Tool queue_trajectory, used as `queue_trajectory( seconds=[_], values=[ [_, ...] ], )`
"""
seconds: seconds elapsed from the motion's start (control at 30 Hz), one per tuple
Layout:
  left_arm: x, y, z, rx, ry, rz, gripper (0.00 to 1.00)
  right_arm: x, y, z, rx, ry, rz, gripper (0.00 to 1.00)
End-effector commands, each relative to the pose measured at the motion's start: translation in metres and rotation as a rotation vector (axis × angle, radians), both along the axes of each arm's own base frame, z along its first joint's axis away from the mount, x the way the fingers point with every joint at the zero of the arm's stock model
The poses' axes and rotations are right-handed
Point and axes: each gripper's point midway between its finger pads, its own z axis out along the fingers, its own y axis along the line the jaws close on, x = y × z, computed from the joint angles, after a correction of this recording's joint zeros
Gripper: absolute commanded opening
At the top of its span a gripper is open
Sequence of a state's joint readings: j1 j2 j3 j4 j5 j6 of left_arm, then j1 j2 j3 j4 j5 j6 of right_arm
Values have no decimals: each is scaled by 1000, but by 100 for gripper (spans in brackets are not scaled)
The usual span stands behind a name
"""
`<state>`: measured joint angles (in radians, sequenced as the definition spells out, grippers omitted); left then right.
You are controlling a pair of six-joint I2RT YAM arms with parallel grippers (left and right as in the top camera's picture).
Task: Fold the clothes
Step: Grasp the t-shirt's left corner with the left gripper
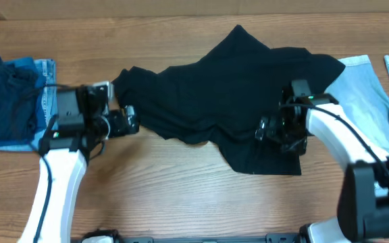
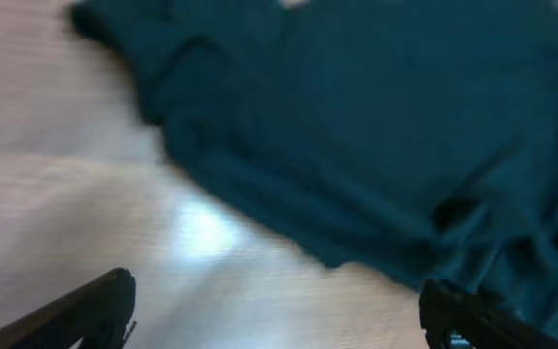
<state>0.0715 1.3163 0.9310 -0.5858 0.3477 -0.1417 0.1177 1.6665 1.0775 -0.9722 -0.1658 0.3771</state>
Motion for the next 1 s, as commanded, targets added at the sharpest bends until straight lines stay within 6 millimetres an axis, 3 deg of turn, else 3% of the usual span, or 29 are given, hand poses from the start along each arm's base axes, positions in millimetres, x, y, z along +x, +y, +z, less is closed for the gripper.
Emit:
queue_trajectory(
  seconds=[0.0, 0.17, 0.3, 0.53, 0.7, 0.87, 0.9, 0.97],
  values=[
    [15, -34, -26, -230, 84, -43, 89, 25, -2, 50, -15, -181, 59, 99],
    [33, -50, -66, -388, 182, -21, 85, 23, -2, 61, -14, -208, 64, 99],
    [39, -57, -97, -416, 240, 2, 85, 22, -2, 61, -14, -206, 64, 100],
    [26, -59, -113, -408, 323, 16, 82, 22, -2, 61, -15, -204, 66, 100],
    [22, -48, -123, -340, 353, 67, 82, 23, -2, 61, -15, -209, 72, 100],
    [59, -43, -112, -294, 189, 102, 69, 22, -2, 61, -13, -204, 72, 100],
    [66, -44, -110, -271, 152, 100, 56, 21, -1, 61, -9, -203, 72, 100],
    [75, -48, -108, -235, 109, 105, 40, 20, -1, 61, -4, -198, 73, 100]
  ],
)
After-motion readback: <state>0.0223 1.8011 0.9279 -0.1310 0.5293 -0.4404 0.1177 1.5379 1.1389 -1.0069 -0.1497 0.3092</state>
